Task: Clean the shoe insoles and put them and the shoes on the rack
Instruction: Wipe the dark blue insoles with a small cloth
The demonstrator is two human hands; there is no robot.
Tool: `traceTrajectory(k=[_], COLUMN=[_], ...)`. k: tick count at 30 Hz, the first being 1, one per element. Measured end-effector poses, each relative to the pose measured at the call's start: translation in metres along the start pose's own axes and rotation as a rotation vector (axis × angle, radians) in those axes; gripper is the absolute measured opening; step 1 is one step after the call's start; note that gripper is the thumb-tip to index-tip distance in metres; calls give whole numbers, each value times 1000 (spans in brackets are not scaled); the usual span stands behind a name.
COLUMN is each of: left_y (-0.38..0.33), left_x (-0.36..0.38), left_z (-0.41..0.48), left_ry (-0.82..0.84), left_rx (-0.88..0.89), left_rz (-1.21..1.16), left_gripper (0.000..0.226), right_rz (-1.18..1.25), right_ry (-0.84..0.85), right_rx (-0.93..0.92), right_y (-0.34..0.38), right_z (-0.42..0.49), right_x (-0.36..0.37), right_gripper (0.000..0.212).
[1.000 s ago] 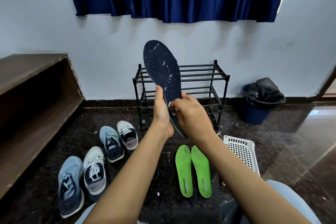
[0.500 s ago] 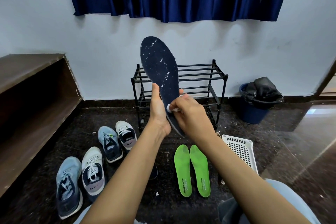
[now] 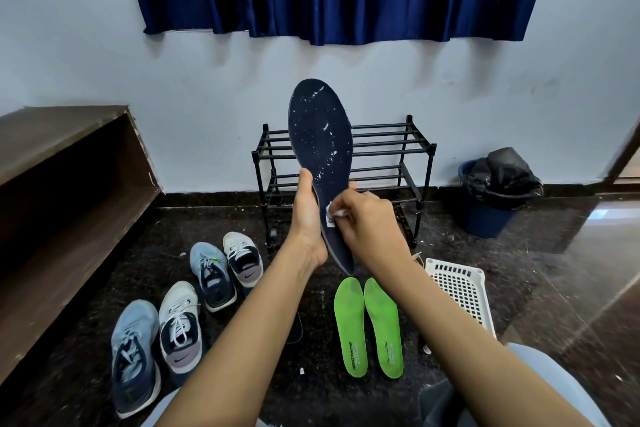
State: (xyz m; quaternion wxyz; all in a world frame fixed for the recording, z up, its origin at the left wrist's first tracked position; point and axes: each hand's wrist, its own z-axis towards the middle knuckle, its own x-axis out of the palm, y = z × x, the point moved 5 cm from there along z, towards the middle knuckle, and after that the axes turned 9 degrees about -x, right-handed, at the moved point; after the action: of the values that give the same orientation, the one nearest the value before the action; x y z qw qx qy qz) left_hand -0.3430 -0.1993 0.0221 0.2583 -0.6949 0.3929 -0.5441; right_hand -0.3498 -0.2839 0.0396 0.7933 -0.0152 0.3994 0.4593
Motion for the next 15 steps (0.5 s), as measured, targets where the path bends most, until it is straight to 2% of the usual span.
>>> traceTrajectory(k=[2, 6, 11, 15], left_y=[0, 8, 10, 4], left_x=[0, 7, 12, 4], left_z=[1, 1, 4, 4], left_ry=[-4, 13, -5, -103], left_rx=[5, 17, 38, 49], left_rz=[17, -14, -53, 39], left_gripper=[73, 65, 66, 78], right_rz=[-7, -75, -116, -65], right_ry=[21, -76, -136, -14], right_rx=[18, -44, -11, 28], right_y=[0, 1, -2, 0], right_z=[-2, 6, 10, 2], right_x=[1, -11, -19, -6], right_gripper=[15, 12, 12, 16])
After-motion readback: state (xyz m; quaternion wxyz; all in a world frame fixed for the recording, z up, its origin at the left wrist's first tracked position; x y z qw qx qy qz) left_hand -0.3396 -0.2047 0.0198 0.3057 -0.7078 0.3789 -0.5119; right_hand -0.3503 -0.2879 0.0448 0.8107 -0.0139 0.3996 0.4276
